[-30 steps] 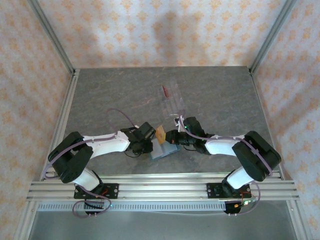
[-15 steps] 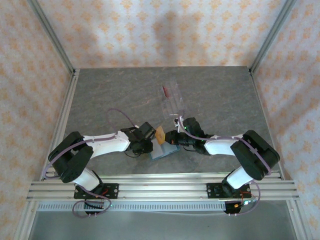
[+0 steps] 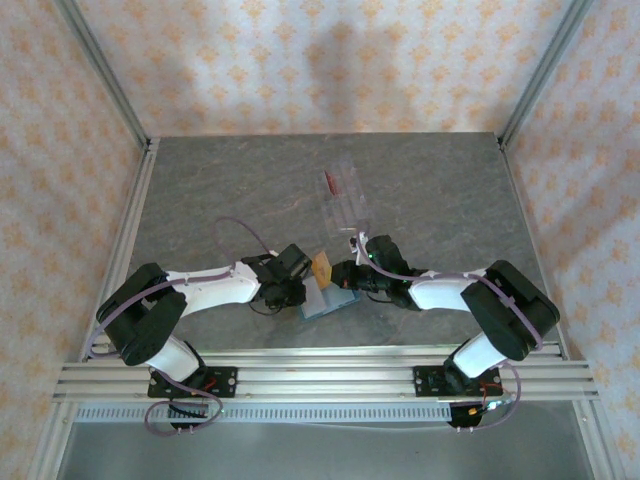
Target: Put the credit cards into the card holder
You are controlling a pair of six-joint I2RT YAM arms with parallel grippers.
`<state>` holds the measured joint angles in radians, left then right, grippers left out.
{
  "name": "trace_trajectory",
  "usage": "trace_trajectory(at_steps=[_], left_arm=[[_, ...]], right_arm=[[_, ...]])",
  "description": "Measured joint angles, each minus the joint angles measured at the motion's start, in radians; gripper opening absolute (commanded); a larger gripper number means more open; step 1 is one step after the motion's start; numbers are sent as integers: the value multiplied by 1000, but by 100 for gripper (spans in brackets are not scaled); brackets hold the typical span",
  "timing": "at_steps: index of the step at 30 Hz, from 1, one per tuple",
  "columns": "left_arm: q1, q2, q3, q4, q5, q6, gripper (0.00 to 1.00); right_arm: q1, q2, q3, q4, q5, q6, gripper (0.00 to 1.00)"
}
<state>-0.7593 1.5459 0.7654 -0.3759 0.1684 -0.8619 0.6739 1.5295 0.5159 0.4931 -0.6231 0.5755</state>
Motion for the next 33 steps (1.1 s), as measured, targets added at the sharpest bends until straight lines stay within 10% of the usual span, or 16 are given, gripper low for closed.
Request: trace_trajectory(at_steps=[33], left_arm=[[-3, 7, 6, -6, -2, 0, 17]], right_arm=[[10, 7, -8, 25, -36, 27, 0]])
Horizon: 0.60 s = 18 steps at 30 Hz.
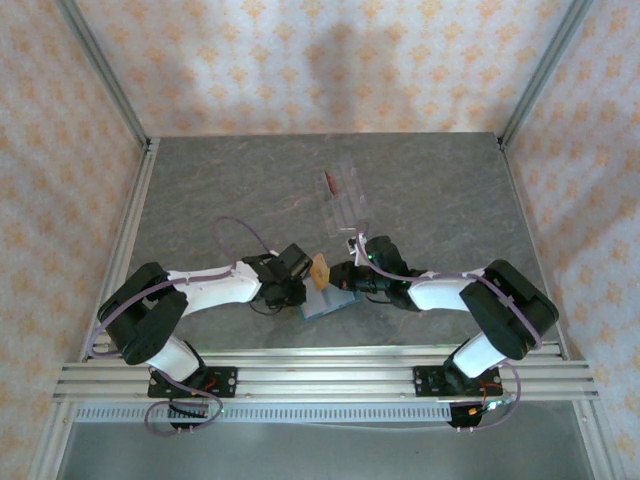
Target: Put the credit cards into the card holder
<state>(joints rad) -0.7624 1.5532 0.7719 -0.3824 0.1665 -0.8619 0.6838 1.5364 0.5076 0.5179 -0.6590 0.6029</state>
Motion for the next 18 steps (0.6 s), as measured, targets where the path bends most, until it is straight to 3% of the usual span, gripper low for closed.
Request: trace_trajectory(at_steps=[18], left_arm=[[-4, 16, 20, -20, -8, 0, 17]], right_arm=[[23, -21, -110, 53, 0, 35, 0]])
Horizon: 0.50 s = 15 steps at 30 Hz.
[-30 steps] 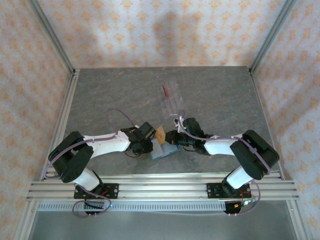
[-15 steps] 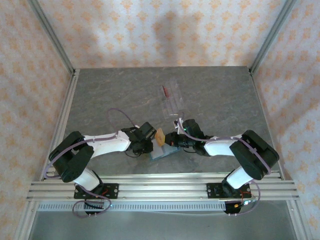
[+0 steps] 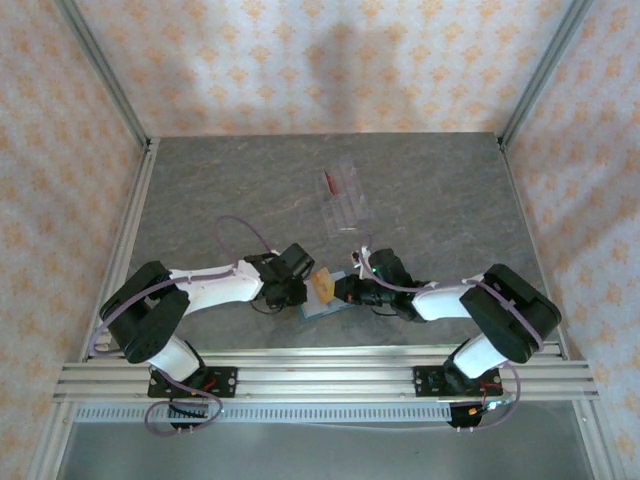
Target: Put the credit cards into the card holder
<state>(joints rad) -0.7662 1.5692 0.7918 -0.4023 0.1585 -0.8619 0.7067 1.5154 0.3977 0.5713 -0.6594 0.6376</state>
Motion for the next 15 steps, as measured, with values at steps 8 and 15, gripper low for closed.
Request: trace_trajectory(at_steps=[8, 15], left_arm=[[-6, 5, 8, -11, -6, 0, 16], [-6, 9, 14, -18, -9, 0, 16]], right_arm=[[9, 0, -30, 56, 0, 43, 0], [27, 44, -39, 129, 0, 84, 0]])
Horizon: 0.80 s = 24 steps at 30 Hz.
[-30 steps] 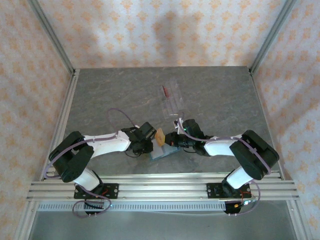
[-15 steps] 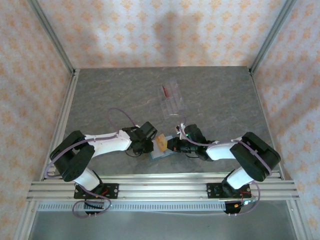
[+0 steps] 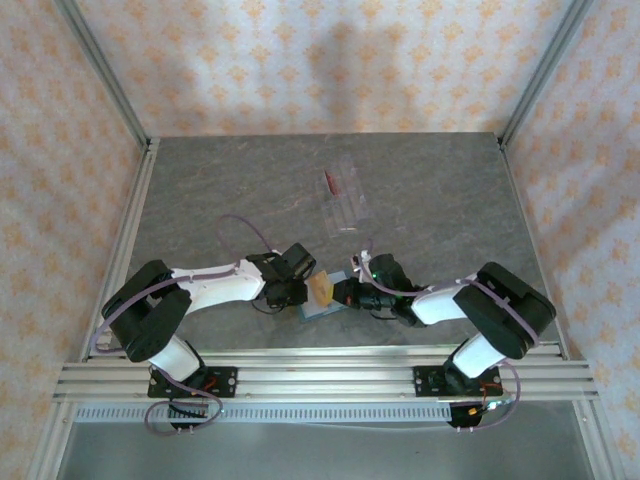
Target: Put the credit cards into the card holder
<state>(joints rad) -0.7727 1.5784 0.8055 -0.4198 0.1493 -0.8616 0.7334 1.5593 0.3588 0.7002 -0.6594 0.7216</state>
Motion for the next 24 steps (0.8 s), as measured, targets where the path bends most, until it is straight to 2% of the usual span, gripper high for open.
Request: trace_trajectory(at_steps=[10, 24], left_arm=[[0, 6, 8, -10, 0, 0, 16], [0, 8, 13, -14, 0, 7, 16]], right_arm=[[18, 78, -18, 125, 0, 47, 0], [19, 78, -43, 138, -5, 48, 0]])
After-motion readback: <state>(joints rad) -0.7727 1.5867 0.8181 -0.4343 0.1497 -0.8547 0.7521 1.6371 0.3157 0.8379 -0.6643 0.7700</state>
